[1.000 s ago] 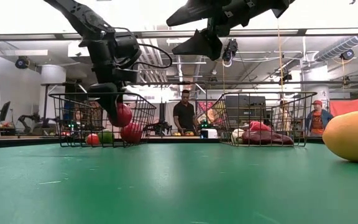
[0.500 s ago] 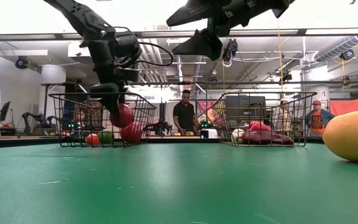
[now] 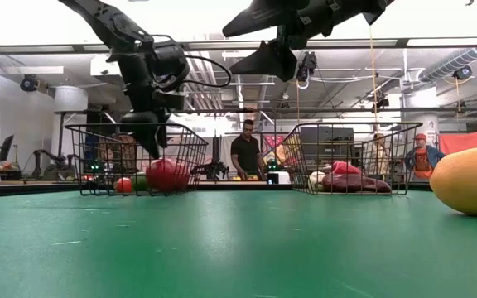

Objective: Sort produce into baskets
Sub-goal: Put the lemon into the black wire basket

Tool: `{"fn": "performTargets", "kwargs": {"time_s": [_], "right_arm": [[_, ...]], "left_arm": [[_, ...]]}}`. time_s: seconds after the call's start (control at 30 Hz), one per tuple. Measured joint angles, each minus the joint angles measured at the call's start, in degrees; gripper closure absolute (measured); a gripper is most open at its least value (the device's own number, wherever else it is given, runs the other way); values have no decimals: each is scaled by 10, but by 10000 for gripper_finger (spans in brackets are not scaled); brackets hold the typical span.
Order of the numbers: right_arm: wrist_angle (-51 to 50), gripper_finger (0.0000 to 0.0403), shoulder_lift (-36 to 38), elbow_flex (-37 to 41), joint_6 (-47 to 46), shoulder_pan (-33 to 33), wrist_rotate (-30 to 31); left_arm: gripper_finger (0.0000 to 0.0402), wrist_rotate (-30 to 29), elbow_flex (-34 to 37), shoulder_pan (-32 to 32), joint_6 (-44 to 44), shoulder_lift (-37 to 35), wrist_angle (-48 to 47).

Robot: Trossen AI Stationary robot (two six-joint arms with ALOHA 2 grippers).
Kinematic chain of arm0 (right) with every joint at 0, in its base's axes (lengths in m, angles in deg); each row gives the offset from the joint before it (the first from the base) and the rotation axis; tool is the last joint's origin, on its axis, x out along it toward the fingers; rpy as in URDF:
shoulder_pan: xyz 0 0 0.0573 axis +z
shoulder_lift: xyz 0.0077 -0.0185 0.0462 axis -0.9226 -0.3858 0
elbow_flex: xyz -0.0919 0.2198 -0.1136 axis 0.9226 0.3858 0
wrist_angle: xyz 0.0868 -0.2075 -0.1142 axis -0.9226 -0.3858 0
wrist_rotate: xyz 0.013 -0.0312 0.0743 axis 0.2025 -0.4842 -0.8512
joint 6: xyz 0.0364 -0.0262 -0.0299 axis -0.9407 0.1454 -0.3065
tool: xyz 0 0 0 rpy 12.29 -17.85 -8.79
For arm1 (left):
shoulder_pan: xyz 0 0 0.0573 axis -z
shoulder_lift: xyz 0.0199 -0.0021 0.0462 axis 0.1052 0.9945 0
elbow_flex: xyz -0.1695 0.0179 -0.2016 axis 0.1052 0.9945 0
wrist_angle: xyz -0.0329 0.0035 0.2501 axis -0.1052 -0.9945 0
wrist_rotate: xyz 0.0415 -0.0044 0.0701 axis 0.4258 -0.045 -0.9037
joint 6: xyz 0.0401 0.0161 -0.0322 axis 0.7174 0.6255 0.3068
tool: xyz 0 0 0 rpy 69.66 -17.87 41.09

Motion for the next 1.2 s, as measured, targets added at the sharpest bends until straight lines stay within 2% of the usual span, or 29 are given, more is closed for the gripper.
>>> {"fn": "performTargets", "kwargs": {"time_s": [0.13, 0.4, 0.57, 0.73, 0.9, 1.03, 1.2], "right_arm": [[1, 39, 0, 1, 0, 0, 0], [1, 39, 0, -3, -1, 0, 1], [-17, 39, 0, -14, -2, 0, 1], [-69, 39, 0, -32, -6, 0, 1], [-87, 39, 0, -40, -26, 0, 1], [-126, 39, 0, -48, -80, 1, -11], [-242, 39, 0, -78, -139, 31, -49]], "left_arm": [[54, -28, -10, 7, 1, -2, -18], [60, -20, -122, 51, -110, -14, -154], [73, -20, -143, 124, -152, -67, -132], [79, -24, -82, 235, -238, -144, -26], [80, -32, 20, 354, -342, -191, 81], [80, -101, 92, 434, -417, -210, 126], [80, -141, 151, 529, -508, -218, 187]]}}
